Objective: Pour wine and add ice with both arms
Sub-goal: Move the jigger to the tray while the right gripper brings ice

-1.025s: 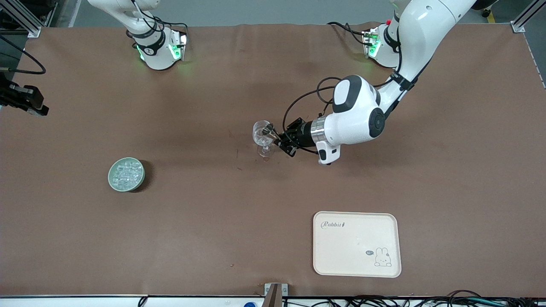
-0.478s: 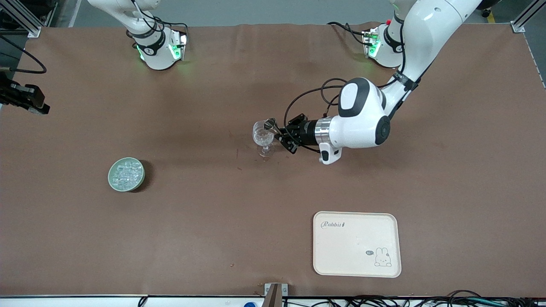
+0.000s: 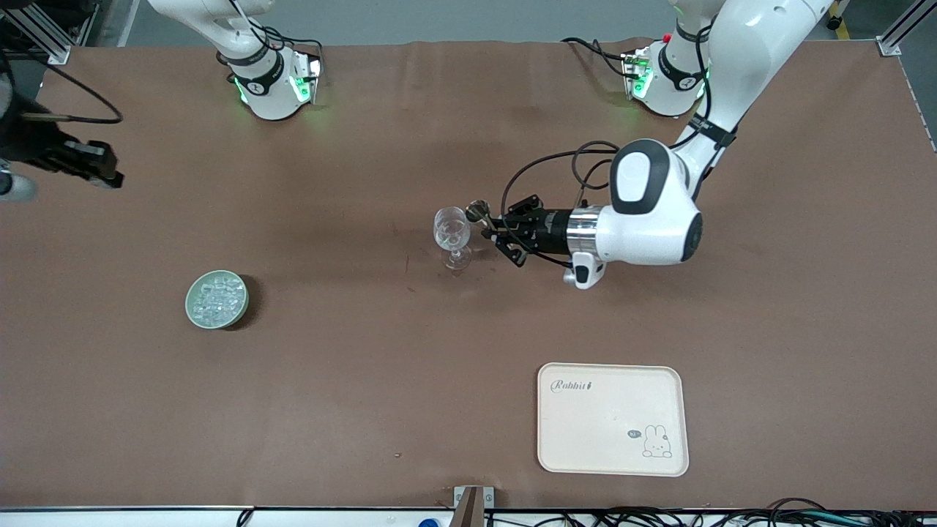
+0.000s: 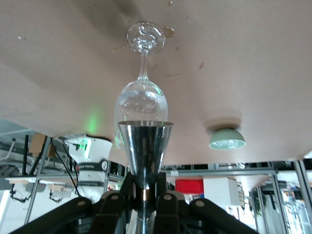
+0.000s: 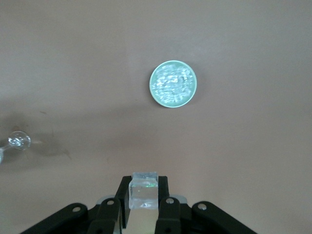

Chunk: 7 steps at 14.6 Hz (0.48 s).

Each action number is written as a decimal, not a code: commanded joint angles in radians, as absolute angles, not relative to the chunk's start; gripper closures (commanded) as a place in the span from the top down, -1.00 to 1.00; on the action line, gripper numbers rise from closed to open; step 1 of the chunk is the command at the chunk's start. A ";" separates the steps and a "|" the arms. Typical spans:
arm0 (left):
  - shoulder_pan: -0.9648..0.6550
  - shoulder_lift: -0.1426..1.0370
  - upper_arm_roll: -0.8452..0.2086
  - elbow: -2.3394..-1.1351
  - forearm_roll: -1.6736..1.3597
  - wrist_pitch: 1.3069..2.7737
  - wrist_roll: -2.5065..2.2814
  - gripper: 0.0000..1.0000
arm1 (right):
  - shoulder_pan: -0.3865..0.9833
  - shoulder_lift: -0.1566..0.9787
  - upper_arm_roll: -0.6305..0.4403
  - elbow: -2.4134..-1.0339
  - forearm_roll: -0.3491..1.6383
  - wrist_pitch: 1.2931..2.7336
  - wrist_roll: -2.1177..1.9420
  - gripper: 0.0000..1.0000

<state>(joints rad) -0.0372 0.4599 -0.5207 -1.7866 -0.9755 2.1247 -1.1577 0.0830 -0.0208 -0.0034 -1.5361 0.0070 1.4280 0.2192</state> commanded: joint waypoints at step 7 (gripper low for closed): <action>-0.074 0.466 -0.195 -1.646 -1.241 1.936 -1.112 -0.97 | 0.447 -0.005 -0.008 -1.534 0.091 1.489 0.759 -0.96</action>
<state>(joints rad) -0.0592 0.4345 -0.2535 -1.7008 -1.1877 1.9818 -1.1278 0.3772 -0.0167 0.0049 -1.5361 0.0759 1.4630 0.6664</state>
